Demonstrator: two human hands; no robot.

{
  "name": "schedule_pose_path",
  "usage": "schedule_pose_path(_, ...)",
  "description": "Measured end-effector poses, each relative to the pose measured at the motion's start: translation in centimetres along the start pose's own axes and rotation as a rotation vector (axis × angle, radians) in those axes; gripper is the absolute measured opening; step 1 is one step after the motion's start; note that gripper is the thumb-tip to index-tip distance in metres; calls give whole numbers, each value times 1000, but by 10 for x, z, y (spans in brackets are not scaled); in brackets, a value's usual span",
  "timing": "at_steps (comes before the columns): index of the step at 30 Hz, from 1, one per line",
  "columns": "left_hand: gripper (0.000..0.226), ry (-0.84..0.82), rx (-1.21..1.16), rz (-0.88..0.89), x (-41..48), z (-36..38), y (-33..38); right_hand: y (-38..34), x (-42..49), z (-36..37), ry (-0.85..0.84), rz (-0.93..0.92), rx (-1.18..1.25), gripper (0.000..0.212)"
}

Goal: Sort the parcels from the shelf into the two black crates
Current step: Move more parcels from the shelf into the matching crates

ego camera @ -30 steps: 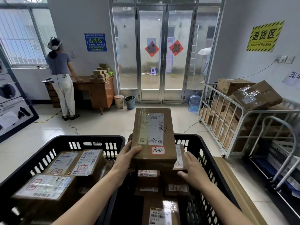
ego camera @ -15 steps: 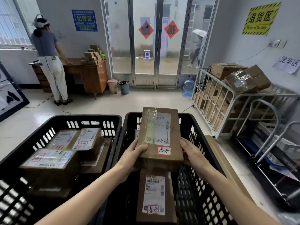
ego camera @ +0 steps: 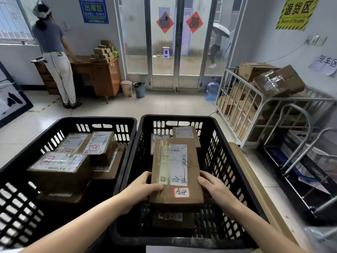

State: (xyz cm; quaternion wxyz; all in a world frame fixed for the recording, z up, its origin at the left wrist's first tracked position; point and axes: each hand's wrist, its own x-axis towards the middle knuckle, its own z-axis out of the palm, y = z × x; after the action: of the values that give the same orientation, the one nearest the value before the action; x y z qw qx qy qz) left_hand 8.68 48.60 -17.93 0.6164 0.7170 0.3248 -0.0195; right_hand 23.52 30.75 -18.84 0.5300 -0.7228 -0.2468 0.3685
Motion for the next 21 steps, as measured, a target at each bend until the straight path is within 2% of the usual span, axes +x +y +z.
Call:
schedule_pose_path(7, 40, -51, 43, -124, 6, 3, -5, 1, 4, 2, -55, 76, -94, 30)
schedule_pose_path(9, 35, -66, 33, -150, 10, 4, -4, 2, 8, 3, -76, 127, -119, 31)
schedule_pose_path(12, 16, -89, 68, -168, 11, 10, -2, 6, 14, 4, -98, 184, -181, 33)
schedule_pose_path(14, 14, -100, 108, -169, 13, 14, -3, 8, 18, 5, -111, 199, -209, 34)
schedule_pose_path(19, 19, -86, 142, -183, 17, 16, -1, 11, 25, 5, -108, 221, -211, 33)
schedule_pose_path(21, 35, -88, 159, -203, 19, 13, -5, 14, 27, 3, -120, 236, -198, 31)
